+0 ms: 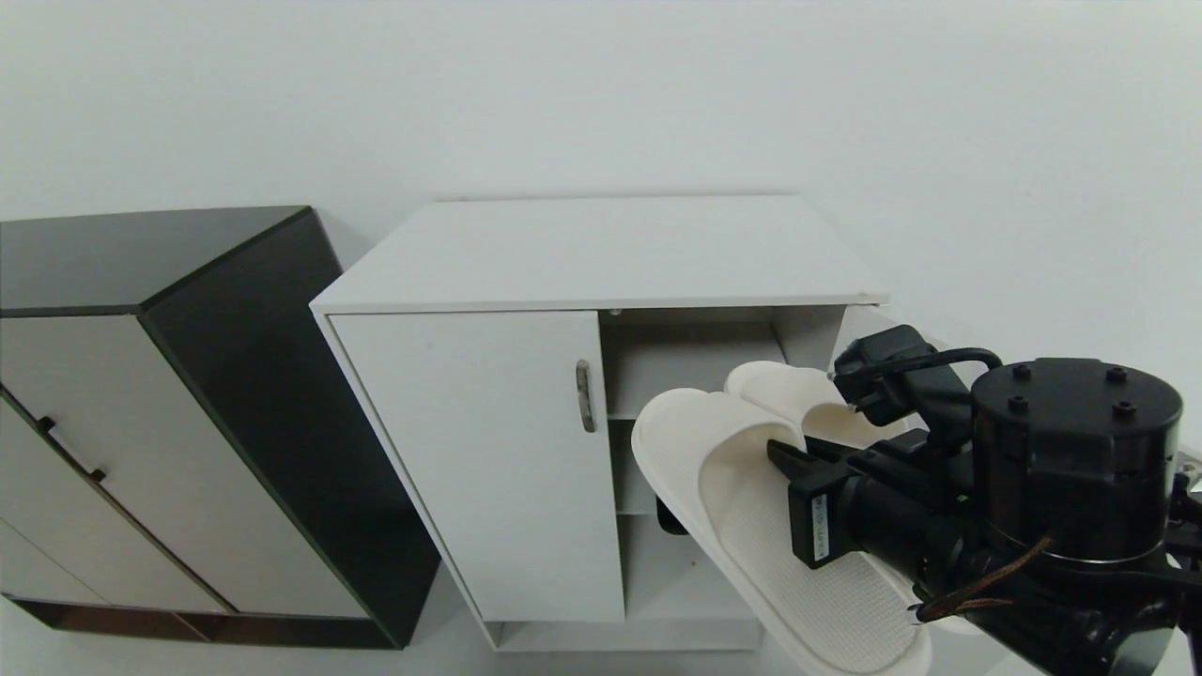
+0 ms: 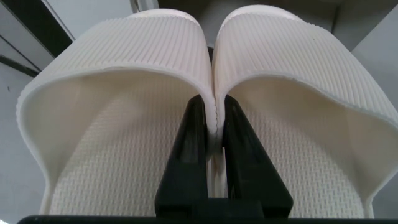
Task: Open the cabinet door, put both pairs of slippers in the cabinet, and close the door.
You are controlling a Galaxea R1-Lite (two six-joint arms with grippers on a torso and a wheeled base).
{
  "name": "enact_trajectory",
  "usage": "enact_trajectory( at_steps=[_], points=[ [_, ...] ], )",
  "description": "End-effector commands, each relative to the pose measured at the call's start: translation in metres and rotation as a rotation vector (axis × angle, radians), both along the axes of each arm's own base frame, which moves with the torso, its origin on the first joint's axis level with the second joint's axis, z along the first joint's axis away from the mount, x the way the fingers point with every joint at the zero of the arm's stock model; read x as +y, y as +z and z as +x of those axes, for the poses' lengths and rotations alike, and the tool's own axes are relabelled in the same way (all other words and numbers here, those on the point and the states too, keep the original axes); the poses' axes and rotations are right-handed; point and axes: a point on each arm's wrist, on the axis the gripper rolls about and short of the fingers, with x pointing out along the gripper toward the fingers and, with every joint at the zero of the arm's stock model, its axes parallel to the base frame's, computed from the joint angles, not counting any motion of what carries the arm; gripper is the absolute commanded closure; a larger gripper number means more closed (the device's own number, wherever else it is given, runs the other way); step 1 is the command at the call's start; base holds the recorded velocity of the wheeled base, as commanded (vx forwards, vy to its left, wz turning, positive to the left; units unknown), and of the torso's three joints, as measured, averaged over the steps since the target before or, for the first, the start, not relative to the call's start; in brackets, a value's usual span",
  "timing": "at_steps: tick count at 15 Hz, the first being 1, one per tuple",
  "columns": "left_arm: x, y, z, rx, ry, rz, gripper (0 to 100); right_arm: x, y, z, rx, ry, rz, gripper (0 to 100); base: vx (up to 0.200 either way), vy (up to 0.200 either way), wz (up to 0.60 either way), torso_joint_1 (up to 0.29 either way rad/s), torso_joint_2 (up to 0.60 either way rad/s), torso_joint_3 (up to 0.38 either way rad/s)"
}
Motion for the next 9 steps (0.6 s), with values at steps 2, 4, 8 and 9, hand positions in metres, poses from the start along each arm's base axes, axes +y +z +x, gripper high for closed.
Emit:
enact_trajectory(
  at_steps=[2, 4, 8, 9],
  points=[
    [0.0000, 0.0001, 0.0001, 0.001, 0.001, 0.000, 100, 0.0005, -0.0010, 0.0003, 0.001, 0.002, -0.004, 100, 0.000, 0.000, 0.00, -0.185, 0.50, 0.317],
    [0.0000, 0.0001, 0.0001, 0.001, 0.001, 0.000, 100, 0.0005, -0.0009, 0.0003, 0.000, 0.001, -0.003, 100, 0.000, 0.000, 0.00, -0.164, 0.49, 0.315],
    [0.0000, 0.0001, 0.0001, 0.001, 0.001, 0.000, 100, 0.0006, -0.0029, 0.0004, 0.004, 0.001, -0.009, 100, 0.000, 0.000, 0.00, -0.149, 0.47, 0.327],
    [0.0000, 0.0001, 0.0001, 0.001, 0.001, 0.000, 100, 0.0003, -0.0025, 0.0002, 0.004, 0.001, -0.008, 100, 0.000, 0.000, 0.00, -0.129, 0.48, 0.334]
  ],
)
